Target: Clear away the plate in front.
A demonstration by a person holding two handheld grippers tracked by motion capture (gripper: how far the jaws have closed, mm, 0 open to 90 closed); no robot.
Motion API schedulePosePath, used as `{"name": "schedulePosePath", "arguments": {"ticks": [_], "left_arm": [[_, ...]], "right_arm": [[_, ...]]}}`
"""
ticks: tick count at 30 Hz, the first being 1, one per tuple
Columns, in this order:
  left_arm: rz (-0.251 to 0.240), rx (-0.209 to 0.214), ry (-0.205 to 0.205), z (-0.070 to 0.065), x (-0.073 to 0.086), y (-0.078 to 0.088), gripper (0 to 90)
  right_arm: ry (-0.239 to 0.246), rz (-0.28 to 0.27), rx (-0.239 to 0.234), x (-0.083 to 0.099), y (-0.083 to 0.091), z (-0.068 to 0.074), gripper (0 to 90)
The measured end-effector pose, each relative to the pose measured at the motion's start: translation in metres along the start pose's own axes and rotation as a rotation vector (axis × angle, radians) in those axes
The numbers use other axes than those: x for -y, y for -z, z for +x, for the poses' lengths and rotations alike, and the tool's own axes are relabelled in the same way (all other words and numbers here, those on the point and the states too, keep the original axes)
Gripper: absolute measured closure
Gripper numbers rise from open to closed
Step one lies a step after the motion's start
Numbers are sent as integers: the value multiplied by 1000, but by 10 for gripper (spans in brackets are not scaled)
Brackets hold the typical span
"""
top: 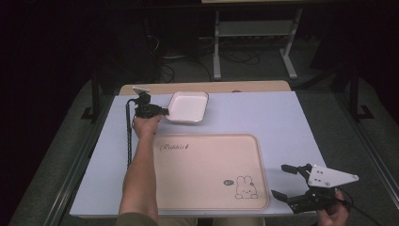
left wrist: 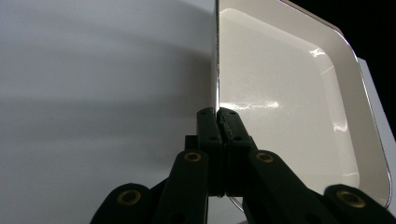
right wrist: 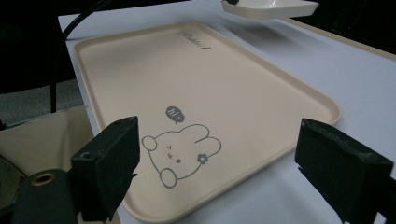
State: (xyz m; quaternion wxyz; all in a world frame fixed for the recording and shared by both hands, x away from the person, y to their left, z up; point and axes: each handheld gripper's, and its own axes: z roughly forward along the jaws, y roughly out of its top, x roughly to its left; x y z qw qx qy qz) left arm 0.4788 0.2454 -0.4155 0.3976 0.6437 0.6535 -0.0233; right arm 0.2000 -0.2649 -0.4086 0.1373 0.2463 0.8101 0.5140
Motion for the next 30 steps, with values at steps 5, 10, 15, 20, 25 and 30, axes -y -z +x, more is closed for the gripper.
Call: {"name": "schedulePosePath", "arguments": {"ticks": [5,10,15,20,25,30], "left_arm": [[-13,18,-17,4,-3,16,887],[-23,26,-37,5,-4,33,887],[-42,45,-65,4,-5,53,887],[-63,57,-87,2,-4,73,887],[-21,74,-160,-5,2,85,887],[-3,94,-192,-4,14,93,887]], "right_arm": [[-7,3,12,1,0,0,131],[-8,4,13,1,0,-1,131],[-9,9,14,1,-1,-1,131],[-5,14,12,1,-2,0,131],[-2,15,10,0,-2,0,131],[1,25,10,-1,-4,2,131]]}}
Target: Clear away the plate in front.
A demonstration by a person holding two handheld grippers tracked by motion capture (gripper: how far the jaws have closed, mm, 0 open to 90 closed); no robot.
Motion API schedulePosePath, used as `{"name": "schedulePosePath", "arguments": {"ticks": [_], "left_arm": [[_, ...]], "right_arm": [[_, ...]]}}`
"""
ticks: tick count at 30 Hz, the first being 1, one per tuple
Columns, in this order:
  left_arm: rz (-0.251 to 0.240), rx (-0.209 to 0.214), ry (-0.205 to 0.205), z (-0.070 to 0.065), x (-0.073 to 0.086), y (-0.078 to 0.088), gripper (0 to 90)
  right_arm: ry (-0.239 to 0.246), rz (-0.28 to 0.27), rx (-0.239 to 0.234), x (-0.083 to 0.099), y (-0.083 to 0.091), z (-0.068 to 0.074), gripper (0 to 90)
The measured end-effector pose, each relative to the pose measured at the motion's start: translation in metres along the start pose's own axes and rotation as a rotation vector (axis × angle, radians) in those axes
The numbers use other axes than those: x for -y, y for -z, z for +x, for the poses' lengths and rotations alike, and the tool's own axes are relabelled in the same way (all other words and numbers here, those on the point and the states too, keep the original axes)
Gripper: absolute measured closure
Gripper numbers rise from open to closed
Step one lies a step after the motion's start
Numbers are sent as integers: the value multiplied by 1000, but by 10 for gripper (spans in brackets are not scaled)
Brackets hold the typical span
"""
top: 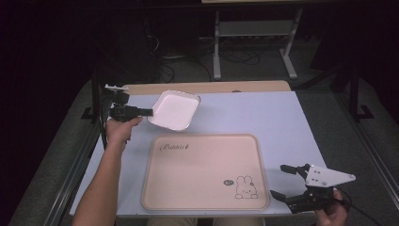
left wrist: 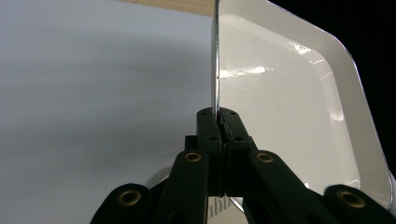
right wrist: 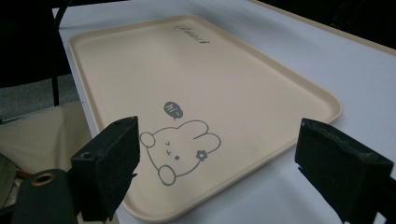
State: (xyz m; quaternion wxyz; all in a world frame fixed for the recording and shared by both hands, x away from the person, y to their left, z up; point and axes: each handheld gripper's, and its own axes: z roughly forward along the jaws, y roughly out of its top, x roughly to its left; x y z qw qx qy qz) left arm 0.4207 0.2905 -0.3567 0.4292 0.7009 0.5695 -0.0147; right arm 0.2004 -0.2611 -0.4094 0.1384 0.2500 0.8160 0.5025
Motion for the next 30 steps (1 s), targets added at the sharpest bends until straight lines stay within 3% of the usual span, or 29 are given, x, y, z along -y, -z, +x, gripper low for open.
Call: {"name": "schedulePosePath", "arguments": {"ticks": [6,15,30], "left_arm": [[-6,23,5,4,12,5,886],[-18,33,0,3,16,11,886],[-75,21,-1,-9,17,43,886]], "right_arm": [[1,2,5,0,0,1,131],[-4,2,13,-1,0,0,131],[-5,4,13,-1,0,1,131]]}}
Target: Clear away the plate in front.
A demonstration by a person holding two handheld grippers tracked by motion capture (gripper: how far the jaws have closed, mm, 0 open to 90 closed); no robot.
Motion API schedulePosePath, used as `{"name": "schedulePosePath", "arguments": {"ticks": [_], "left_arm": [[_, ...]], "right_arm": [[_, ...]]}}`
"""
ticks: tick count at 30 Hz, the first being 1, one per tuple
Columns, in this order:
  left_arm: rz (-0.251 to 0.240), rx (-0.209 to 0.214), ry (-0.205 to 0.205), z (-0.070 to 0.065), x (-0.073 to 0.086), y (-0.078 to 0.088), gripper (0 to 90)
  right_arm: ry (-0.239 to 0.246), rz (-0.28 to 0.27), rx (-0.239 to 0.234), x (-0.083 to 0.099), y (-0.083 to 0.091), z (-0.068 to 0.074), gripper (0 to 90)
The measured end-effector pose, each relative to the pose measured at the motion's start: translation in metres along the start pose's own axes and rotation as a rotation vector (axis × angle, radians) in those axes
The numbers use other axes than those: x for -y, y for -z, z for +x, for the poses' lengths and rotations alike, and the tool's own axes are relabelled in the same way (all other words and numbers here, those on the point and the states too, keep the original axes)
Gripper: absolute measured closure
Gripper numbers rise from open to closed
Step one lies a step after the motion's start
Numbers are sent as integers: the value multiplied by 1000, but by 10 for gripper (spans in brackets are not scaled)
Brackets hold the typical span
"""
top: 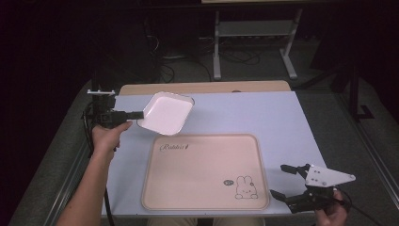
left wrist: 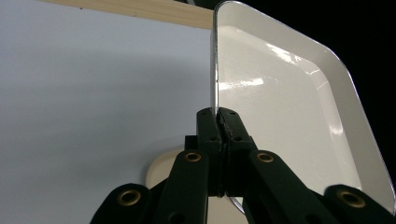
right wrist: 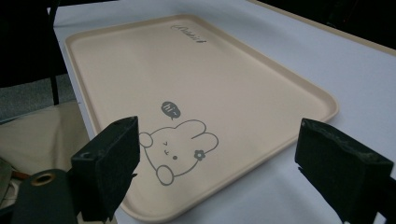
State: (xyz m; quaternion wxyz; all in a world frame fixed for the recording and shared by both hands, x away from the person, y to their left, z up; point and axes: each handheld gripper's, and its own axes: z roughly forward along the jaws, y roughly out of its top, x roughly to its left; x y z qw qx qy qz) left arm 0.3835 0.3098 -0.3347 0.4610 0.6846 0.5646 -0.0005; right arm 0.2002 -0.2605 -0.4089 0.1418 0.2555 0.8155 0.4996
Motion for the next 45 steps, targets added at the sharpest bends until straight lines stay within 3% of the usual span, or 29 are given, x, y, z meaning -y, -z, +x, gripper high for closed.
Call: {"name": "schedulePosePath", "arguments": {"ticks": [8,13,21,32,40,45], "left_arm": [[18,16,-22,-10,9,10,886],[28,25,-34,-15,13,6,886],[82,42,-70,-25,30,-11,886],[178,37,-91,-36,55,-51,886],[201,26,-97,-39,68,-61,886],[220,-10,-113,-41,80,-67,886]], "right_arm": [[2,2,-4,0,-1,0,131],[6,6,-5,0,-1,1,131],[8,4,-9,-1,-1,1,131],[8,3,-10,-1,0,1,131],[11,-1,-12,-1,0,1,131],[11,0,-12,-1,0,1,131]]}}
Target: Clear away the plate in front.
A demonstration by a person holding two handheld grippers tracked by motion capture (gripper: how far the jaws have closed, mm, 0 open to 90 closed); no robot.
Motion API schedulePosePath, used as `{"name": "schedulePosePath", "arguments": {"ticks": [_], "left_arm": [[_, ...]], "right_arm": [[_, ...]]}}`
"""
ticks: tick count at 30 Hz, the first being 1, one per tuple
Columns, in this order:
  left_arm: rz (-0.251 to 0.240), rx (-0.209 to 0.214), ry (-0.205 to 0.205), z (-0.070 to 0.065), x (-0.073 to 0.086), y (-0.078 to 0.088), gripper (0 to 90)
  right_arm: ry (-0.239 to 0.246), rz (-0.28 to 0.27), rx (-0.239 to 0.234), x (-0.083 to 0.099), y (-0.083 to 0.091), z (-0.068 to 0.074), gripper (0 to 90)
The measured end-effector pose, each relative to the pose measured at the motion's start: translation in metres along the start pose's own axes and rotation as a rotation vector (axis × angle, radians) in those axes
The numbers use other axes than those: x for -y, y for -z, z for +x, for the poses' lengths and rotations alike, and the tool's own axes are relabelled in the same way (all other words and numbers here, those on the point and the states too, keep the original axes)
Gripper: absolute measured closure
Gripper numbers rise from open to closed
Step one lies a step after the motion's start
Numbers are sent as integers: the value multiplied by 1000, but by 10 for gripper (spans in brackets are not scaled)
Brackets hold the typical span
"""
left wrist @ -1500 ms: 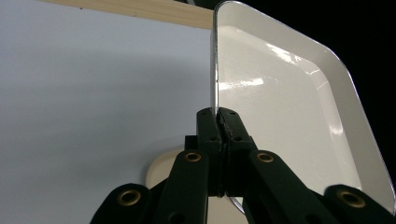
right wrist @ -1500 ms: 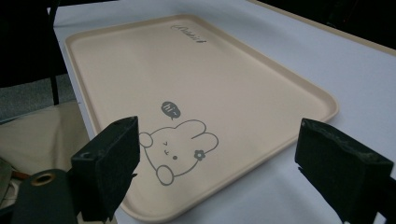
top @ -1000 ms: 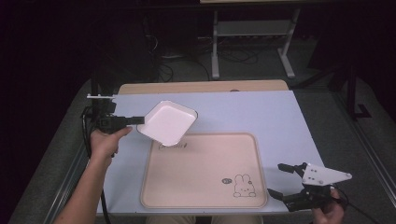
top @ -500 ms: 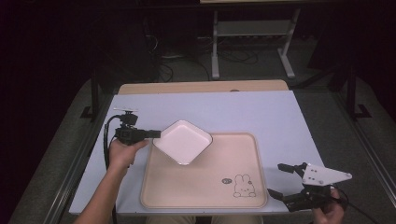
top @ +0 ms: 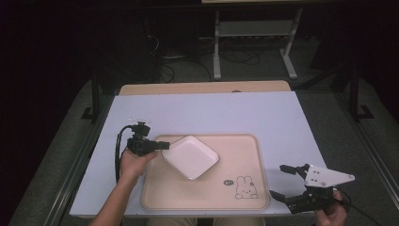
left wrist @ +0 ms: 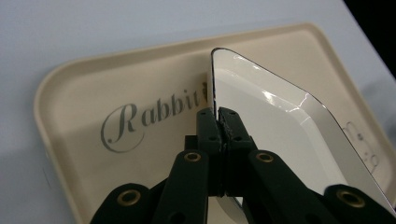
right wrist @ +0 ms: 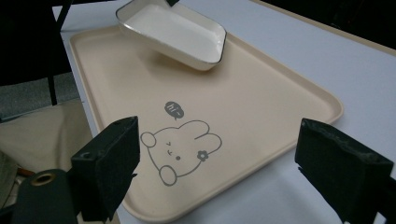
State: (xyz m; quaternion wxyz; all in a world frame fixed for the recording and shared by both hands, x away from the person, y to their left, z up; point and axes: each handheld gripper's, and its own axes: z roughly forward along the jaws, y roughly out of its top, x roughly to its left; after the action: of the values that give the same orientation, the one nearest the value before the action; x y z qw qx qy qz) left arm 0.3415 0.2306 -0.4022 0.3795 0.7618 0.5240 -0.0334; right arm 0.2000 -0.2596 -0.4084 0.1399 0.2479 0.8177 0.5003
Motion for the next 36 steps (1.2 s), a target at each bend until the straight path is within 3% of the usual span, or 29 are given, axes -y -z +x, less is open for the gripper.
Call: {"name": "schedulePosePath", "arguments": {"ticks": [8,14,15,18,21,25,36], "left_arm": [[9,-57,-59,-11,18,-7,888],[-8,-106,-40,-12,35,-9,886],[-18,-139,-20,-11,41,-9,886],[-23,-164,-15,-10,46,-9,887],[-26,-188,17,-12,53,-10,882],[-27,-206,20,-17,57,-10,876],[-27,-191,-6,-23,67,-8,810]], "right_arm": [[1,-1,-1,0,0,0,131],[2,-3,-1,0,1,1,131],[3,-4,-1,0,1,0,131],[3,-4,0,0,1,0,131],[3,-4,0,0,1,0,131],[4,-4,0,0,1,1,131],[11,-11,3,-1,3,2,131]]}}
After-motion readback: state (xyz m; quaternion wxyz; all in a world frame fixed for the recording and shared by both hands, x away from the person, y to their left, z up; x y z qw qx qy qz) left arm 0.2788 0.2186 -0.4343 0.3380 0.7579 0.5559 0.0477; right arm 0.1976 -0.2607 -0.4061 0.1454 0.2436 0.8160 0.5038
